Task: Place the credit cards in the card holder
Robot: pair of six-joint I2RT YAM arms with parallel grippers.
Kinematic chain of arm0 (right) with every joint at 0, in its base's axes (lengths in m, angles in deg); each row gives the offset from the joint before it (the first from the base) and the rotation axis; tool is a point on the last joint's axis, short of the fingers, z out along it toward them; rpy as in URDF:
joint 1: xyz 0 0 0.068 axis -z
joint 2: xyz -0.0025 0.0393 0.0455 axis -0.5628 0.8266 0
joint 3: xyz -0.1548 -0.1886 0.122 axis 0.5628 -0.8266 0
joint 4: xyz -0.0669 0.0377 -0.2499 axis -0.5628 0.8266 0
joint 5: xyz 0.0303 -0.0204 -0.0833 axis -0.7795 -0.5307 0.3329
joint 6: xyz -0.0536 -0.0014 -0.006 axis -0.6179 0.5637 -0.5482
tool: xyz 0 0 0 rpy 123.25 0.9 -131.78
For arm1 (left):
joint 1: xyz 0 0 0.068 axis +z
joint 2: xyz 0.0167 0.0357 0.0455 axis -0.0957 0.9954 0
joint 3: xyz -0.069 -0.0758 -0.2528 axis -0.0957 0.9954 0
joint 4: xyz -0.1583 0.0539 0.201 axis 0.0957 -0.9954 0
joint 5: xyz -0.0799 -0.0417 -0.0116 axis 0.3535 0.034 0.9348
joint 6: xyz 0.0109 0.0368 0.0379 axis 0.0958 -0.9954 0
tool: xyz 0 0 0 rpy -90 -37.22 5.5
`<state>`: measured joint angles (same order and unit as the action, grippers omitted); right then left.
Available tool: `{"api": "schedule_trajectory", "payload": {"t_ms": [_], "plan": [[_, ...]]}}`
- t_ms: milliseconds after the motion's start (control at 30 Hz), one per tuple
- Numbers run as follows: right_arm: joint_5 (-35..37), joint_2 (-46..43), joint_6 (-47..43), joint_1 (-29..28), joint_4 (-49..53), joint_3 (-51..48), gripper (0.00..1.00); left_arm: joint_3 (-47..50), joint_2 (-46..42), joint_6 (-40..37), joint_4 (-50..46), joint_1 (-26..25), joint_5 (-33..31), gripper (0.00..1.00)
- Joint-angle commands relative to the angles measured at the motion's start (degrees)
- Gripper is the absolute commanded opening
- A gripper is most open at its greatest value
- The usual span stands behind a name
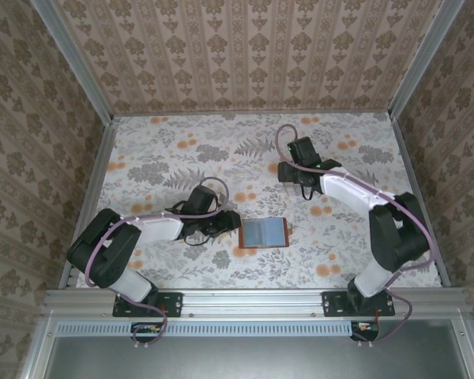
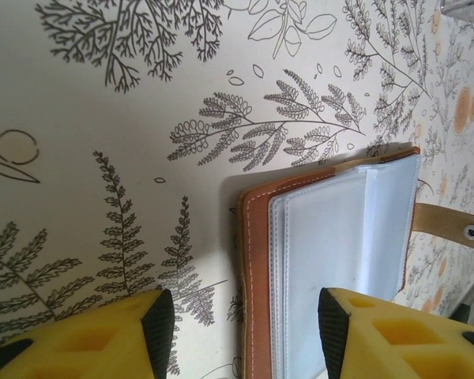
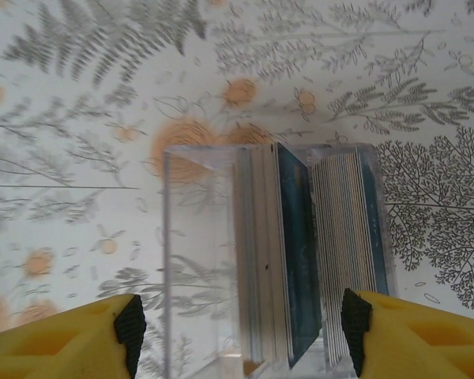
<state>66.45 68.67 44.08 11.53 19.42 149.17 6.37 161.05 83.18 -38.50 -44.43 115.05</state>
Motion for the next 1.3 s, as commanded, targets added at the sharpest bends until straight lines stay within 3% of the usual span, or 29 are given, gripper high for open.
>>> {"api": "schedule_trajectory", "payload": {"t_ms": [0,167,700,1033,1267], "plan": [[5.3,3.7,-1.4,-0.1,3.3,3.9,0.7,-1.8,0.3,-2.9,-3.4,-0.7,-1.4,0.54],[12.3,8.3,-0.4,0.0,6.2,6.8,0.68,-1.5,-0.6,-3.0,-4.1,-1.3,-2.3,0.53],[27.8,9.2,-4.7,-1.9,7.1,8.2,0.6,-2.2,-3.4,-5.2,-8.5,-2.8,-6.3,0.53],[27.5,9.3,-6.2,-2.2,7.4,8.2,0.24,-3.4,-3.1,-7.0,-12.0,-3.2,-7.3,0.53],[27.9,8.8,-7.1,-2.6,8.0,8.5,0.17,-3.4,-4.2,-7.7,-13.2,-3.1,-7.7,0.53]]}}
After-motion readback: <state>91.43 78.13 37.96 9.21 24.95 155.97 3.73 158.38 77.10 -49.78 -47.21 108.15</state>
